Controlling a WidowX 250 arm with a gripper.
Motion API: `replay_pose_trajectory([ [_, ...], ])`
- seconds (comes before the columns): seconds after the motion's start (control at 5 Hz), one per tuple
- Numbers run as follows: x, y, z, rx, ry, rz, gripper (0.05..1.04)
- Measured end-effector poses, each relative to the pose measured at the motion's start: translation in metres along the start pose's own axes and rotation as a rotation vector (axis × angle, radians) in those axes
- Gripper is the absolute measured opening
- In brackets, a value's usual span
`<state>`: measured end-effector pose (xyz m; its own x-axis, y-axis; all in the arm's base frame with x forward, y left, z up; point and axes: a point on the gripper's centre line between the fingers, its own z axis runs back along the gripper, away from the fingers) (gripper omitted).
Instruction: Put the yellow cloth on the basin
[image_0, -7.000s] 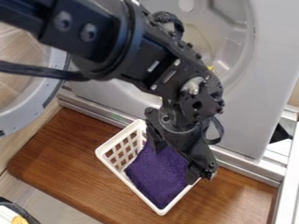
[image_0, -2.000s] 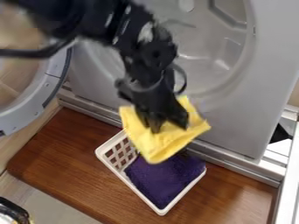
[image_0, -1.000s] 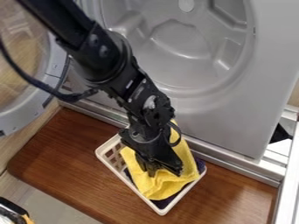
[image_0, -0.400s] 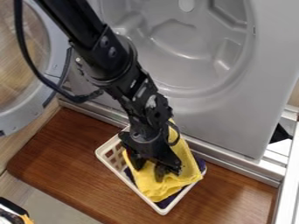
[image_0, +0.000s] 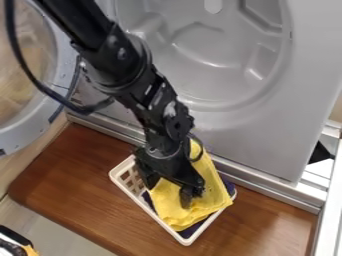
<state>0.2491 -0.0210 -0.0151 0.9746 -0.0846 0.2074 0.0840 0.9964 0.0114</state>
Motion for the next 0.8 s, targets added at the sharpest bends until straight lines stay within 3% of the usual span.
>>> replay_pose_trajectory([
  [0.2,0.008,-0.001,0.020,-0.002,0.026,-0.030,1.001],
  [0.4,0.014,-0.006,0.047,-0.007,-0.002,-0.047,1.001],
  [0.8,0.019,-0.009,0.058,-0.018,0.021,-0.072,1.001],
])
